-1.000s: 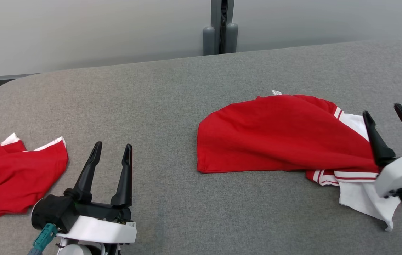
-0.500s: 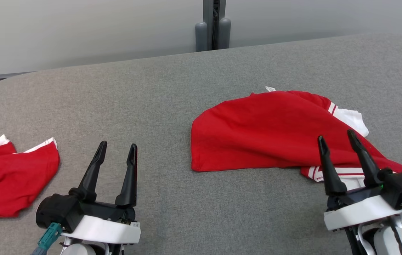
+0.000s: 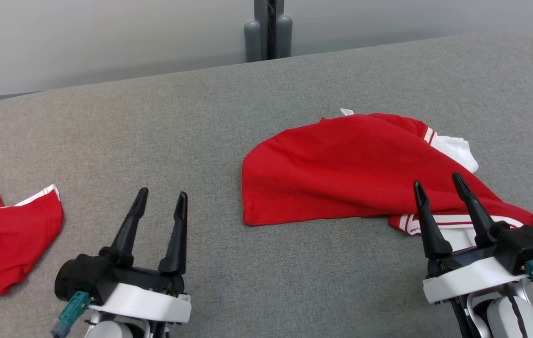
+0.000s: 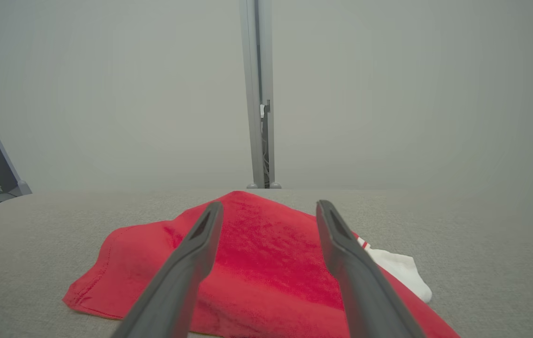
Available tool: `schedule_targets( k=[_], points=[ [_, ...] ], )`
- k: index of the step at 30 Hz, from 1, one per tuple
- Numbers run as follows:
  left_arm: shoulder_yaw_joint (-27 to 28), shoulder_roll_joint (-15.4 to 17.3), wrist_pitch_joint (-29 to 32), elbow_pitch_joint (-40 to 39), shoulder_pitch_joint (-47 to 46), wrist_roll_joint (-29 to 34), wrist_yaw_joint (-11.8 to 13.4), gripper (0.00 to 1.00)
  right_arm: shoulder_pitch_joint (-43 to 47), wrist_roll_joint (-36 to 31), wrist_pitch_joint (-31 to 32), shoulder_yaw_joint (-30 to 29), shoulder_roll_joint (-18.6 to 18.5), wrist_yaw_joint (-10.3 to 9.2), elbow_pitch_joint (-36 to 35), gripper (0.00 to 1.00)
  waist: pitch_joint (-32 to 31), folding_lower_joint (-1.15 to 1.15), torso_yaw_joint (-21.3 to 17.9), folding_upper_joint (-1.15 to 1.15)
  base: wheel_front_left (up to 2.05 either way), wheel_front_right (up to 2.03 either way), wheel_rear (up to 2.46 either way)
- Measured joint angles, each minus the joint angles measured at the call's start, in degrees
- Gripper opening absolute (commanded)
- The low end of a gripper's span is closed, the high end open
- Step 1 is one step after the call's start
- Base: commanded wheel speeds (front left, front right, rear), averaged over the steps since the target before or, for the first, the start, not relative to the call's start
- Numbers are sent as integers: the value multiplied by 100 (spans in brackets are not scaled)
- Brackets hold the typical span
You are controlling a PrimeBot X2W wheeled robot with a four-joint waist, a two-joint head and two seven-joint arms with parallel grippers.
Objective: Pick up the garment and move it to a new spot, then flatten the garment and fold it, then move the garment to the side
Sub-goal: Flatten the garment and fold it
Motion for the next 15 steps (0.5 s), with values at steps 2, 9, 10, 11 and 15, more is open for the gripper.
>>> schedule_targets(
  k=[2, 9, 10, 11, 15],
  points=[
    [-147, -2, 0, 224, -32, -4, -26, 100, -4, -12, 15, -30, 3, 0, 7, 100, 59, 0, -40, 0, 0, 0, 0],
    [-903, 20, 1, 1595, -649, 221, -120, 100, -47, -80, 57, -146, 46, 0, 19, 100, 377, 0, -222, 0, 0, 0, 0],
    [-1017, 32, 5, 1824, -772, 221, -125, 100, -66, -99, 56, -145, 56, 0, 23, 100, 429, 0, -259, 0, 0, 0, 0],
    [-1115, 46, 38, 2017, -898, 218, -125, 100, -82, -101, 55, -153, 65, 0, 27, 100, 478, 0, -296, 0, 0, 0, 0],
    [-1392, 121, 186, 2535, -1379, 38, -127, 100, -126, -104, 12, -151, 97, 0, 73, 100, 663, 0, -455, 0, 0, 0, 0]
  ],
)
